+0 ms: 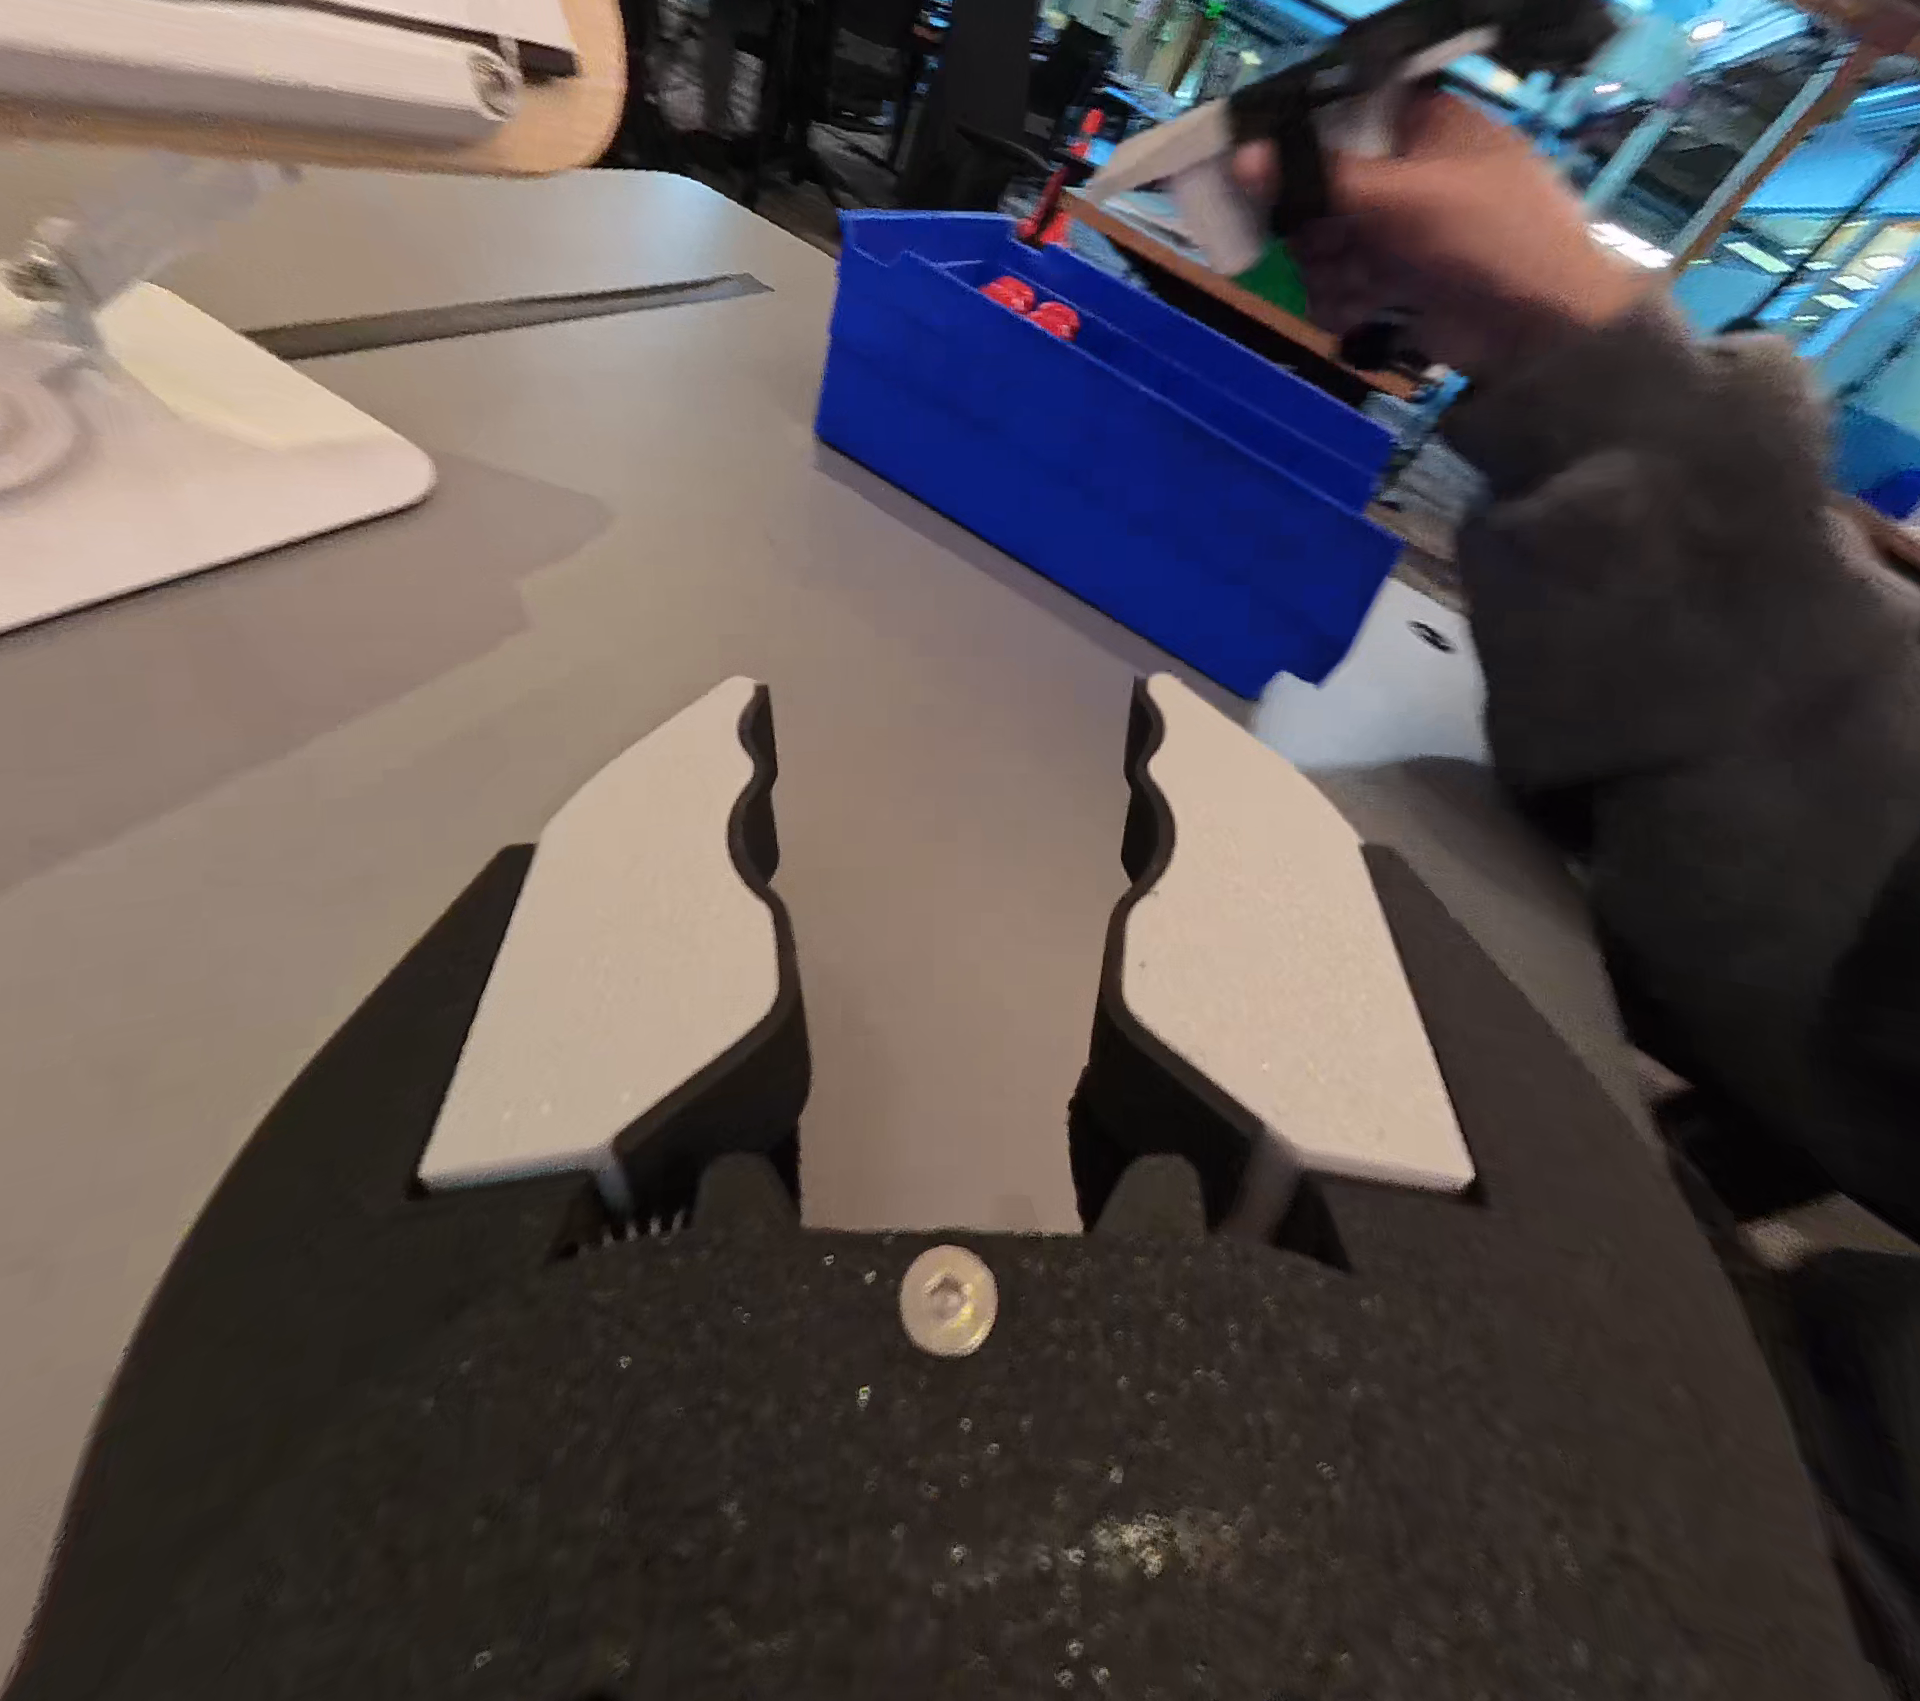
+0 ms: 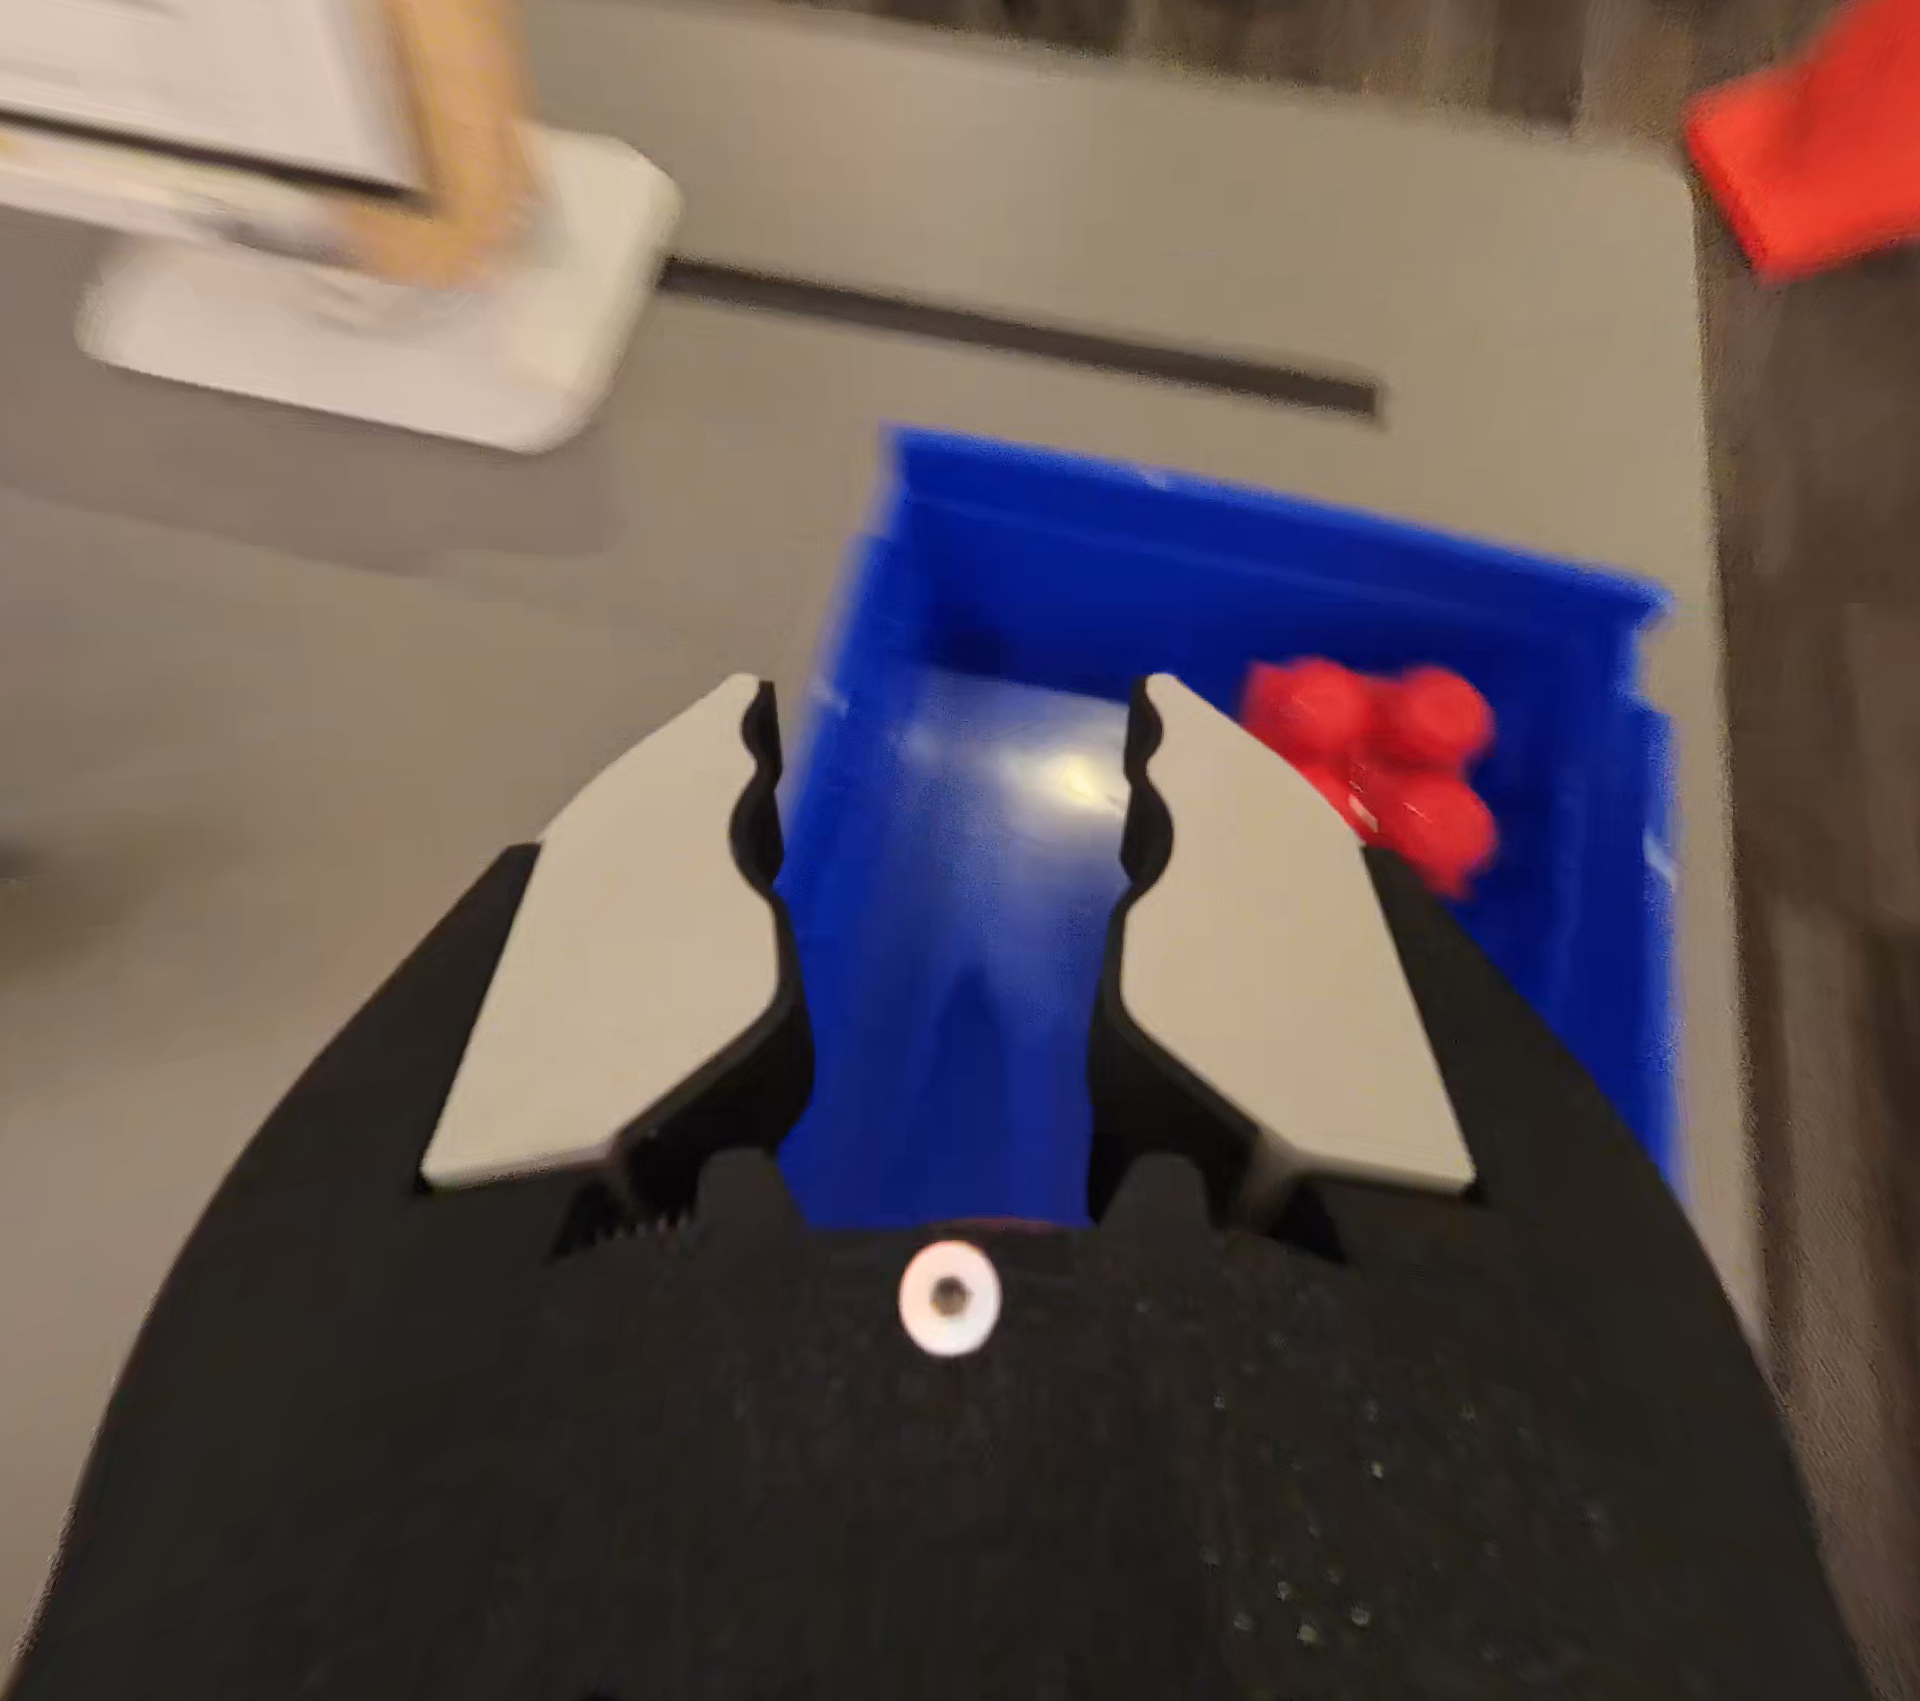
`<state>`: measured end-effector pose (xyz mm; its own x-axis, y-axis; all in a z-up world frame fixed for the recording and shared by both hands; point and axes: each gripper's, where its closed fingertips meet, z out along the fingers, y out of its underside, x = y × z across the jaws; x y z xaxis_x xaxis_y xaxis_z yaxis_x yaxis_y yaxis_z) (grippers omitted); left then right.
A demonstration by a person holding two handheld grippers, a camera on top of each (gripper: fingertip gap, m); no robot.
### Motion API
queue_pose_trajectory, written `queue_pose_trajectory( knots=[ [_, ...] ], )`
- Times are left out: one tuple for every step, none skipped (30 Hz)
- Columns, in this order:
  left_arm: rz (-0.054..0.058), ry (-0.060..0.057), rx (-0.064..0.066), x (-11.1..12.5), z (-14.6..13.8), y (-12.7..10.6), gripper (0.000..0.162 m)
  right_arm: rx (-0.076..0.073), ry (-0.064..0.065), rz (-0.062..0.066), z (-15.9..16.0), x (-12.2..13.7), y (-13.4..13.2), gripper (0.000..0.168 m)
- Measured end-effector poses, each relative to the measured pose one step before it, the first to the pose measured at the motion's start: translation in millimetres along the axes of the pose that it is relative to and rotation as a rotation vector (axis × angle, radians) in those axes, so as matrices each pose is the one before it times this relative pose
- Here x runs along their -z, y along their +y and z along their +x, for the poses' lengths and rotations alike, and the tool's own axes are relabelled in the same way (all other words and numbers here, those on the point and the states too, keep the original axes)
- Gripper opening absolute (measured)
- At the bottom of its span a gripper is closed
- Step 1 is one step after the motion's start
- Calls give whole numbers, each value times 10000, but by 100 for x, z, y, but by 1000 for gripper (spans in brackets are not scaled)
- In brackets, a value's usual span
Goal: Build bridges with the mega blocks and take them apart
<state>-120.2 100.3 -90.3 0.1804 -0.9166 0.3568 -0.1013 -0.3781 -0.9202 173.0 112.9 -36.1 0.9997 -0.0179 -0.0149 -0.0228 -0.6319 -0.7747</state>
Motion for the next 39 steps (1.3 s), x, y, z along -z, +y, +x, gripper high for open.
queue_pose_trajectory(
  knots=[
    [19,-450,-156,150,-581,-69,64,212,-967,1063,-3407,1178,-1087,63],
    [-22,-398,-125,97,-531,22,64,100,-1390,900,-4097,572,-718,61],
    [-17,-282,-100,65,-411,38,65,-57,-1527,593,-4130,-125,-101,61],
    [-5,-216,-72,60,-328,18,66,-237,-1417,362,-3612,-714,477,62],
    [-8,-223,-55,59,-362,32,66,-260,-1156,327,-2828,-1083,862,61],
    [-25,-233,-40,58,-405,50,67,-209,-789,277,-1953,-1281,1248,62],
    [-15,-182,-23,51,-348,33,67,-149,-491,135,-1176,-1266,1612,64],
    [16,-111,5,53,-254,-15,67,-27,-163,29,-468,-1130,1758,65],
    [7,-104,33,20,-217,-21,67,129,22,-19,-128,-971,1717,64],
    [-15,-102,28,-5,-181,7,67,292,72,-193,3,-773,1609,66],
    [-30,-75,-5,-7,-94,23,67,347,200,-234,202,-500,1300,66],
    [-34,-78,-37,-2,-67,32,67,245,241,-25,313,-283,809,67],
    [-22,-102,-71,8,-54,29,67,121,140,52,249,-102,443,67],
    [-8,-154,-100,29,-107,5,67,81,198,-11,385,53,195,67],
    [0,-171,-131,32,-123,-31,67,83,307,-27,548,176,-82,67],
    [30,-180,-146,44,-129,-61,67,144,229,221,442,296,-424,66],
    [30,-177,-149,44,-137,-67,67,147,201,295,419,331,-468,64],
    [16,-160,-154,34,-114,-36,67,79,344,93,666,267,-163,63],
    [37,-194,-153,50,-166,-50,67,-13,248,21,539,173,-42,63],
    [44,-170,-150,64,-128,-68,66,-111,-93,87,41,104,-104,63],
    [-7,-79,-148,37,0,1,66,-217,-214,42,-178,25,-37,63],
    [-37,-74,-130,2,2,41,66,-194,-159,14,-164,-3,13,63],
    [-66,-86,-98,-9,-15,106,66,-63,-96,-22,-166,-33,71,63],
    [-89,-38,-61,-9,48,137,66,72,-50,-68,-195,-59,94,63],
    [-112,-17,-15,36,102,131,66,176,-5,-51,-206,-58,76,63],
    [-89,-25,37,103,121,84,66,241,26,-54,-213,-40,96,64],
    [-60,-5,84,193,215,-10,66,277,85,-87,-137,-47,135,64],
    [-69,15,150,316,346,-17,66,296,93,-87,-130,-36,147,63],
    [-92,96,232,460,602,34,66,273,83,-100,-114,-41,150,63],
    [-104,206,279,628,932,141,66,232,75,-100,-97,-17,156,62],
    [-97,257,229,802,1173,337,66,177,68,-63,-90,-1,96,61],
    [-156,211,132,895,1223,595,66,110,45,-39,-76,7,59,61],
    [-215,152,60,1003,1196,772,66,47,8,-16,-90,-2,15,60],
    [-210,86,23,1156,1051,809,66,-4,-36,-24,-122,-18,26,60],
    [-159,-4,-2,1357,820,726,66,-34,-66,-9,-129,-19,17,59],
    [-43,-155,-12,1581,405,536,66,-55,-79,-24,-144,-35,39,59],
    [7,-285,30,1751,-89,396,66,-54,-79,-32,-148,-24,61,58],
    [-1,-302,112,1854,-468,298,66,-31,-54,-26,-105,-19,46,57],
    [-18,-259,203,1865,-771,205,66,-6,-21,-25,-67,-18,26,57]
  ],
)
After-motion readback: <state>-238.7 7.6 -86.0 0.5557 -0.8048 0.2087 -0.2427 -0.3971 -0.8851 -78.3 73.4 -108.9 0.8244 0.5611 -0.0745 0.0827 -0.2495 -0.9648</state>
